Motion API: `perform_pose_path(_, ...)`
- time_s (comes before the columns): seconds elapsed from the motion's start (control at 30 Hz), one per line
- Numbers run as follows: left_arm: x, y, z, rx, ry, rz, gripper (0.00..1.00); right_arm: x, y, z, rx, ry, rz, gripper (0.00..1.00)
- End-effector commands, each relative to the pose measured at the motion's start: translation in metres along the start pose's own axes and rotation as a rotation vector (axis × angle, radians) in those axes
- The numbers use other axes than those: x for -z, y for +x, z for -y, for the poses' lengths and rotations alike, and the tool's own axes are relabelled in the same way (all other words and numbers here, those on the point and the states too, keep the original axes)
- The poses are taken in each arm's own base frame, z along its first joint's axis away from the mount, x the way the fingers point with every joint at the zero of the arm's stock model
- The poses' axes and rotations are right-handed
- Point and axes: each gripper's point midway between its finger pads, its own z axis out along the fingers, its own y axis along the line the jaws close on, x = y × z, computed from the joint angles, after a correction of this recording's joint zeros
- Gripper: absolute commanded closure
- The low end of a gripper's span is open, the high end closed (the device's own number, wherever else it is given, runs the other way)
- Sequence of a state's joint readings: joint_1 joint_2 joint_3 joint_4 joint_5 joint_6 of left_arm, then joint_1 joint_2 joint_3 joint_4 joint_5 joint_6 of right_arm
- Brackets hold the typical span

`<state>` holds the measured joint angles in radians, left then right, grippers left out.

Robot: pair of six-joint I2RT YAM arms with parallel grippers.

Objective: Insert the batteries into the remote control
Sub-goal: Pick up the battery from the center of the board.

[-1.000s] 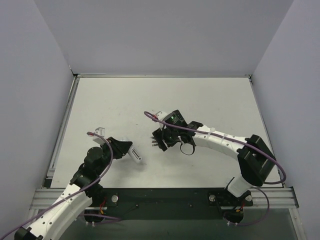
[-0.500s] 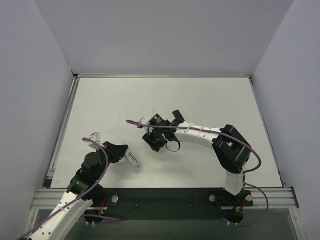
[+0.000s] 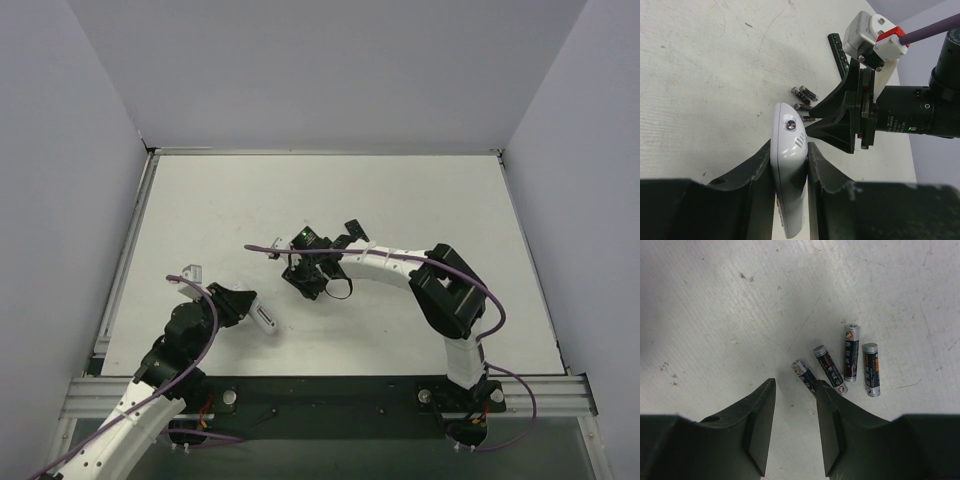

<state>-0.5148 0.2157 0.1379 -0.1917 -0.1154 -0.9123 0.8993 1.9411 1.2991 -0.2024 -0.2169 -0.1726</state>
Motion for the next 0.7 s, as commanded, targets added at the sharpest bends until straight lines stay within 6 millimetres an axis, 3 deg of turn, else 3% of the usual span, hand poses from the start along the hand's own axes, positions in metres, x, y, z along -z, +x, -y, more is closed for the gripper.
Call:
perform_pose_path(0.0,0.0,-0.009,0.013,0.015,0.04,0.024,1.0,-0.002,-0.001,0.0,0.037,-0.002,-0.027,0.66)
perform_pose_path(0.4,-0.003,-0.006,0.016,0.017,0.055,0.01,1.0,-0.005,0.02,-0.015,0.055,-0.028,-0.092,0.82)
perform_pose_path(0.67,-0.008,-0.003,0.03,0.049,0.151,0.01,1.0,0.009,0.025,-0.024,0.022,-0.022,-0.055,1.0)
